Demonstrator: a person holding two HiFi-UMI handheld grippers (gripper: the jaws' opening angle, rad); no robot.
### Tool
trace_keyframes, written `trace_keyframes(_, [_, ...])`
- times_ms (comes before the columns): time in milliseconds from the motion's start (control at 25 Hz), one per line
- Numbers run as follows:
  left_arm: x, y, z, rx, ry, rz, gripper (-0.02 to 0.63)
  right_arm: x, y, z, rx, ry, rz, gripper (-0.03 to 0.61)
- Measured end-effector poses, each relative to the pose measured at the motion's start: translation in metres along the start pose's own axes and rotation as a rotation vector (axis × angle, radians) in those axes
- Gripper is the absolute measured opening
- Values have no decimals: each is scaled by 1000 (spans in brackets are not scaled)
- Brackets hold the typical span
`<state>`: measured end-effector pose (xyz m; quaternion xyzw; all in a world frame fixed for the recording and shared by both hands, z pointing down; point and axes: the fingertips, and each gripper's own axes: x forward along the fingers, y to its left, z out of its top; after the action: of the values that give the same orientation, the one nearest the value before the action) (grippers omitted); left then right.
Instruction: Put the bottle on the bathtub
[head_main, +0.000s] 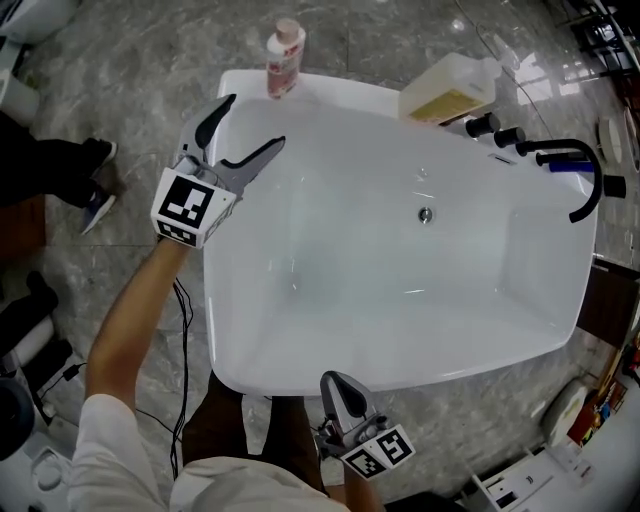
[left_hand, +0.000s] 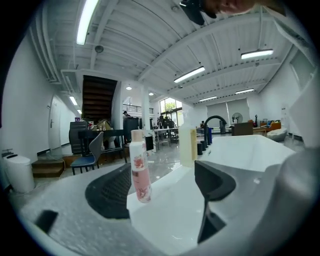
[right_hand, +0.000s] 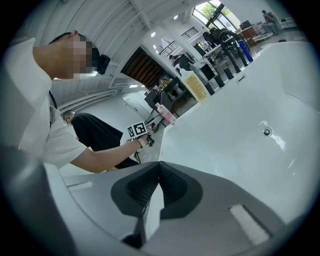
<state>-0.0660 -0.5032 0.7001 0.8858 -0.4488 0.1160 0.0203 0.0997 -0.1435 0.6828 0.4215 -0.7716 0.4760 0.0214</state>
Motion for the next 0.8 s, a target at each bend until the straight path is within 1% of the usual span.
trace_keyframes(80, [-14,-21,19,34,-7,-48,394,1,11,12,-22,-17,24,9])
trace_keyframes(160, [-33,-41,45,66,-39,-84,394,0,26,25,-47,-36,46,9])
trace_keyframes(280, [-66,-65,88,123,-92,-103,394,-9,51,46,-86,-56,78,9])
trace_keyframes(400, [-95,-85,124,143,-93,-110,391,-20,71,66,-117,-76,100,9])
trace_keyframes(440, [-103,-89,136,135,-99,-107,390,-24,78,71,-126,-82,105,9])
trace_keyframes(480, [-112,-91,149,102,-113,-96,388,-27,84,76,-133,-86,110,9])
trace_keyframes(560, [-128,-95,175,10,-146,-67,388,-35,96,83,-145,-91,119,9])
trace_keyframes(600, [-136,-98,185,-6,-149,-64,388,-39,101,87,-151,-93,123,9])
trace_keyframes(800, [-170,-117,230,3,-141,-105,387,-54,120,101,-177,-113,136,9])
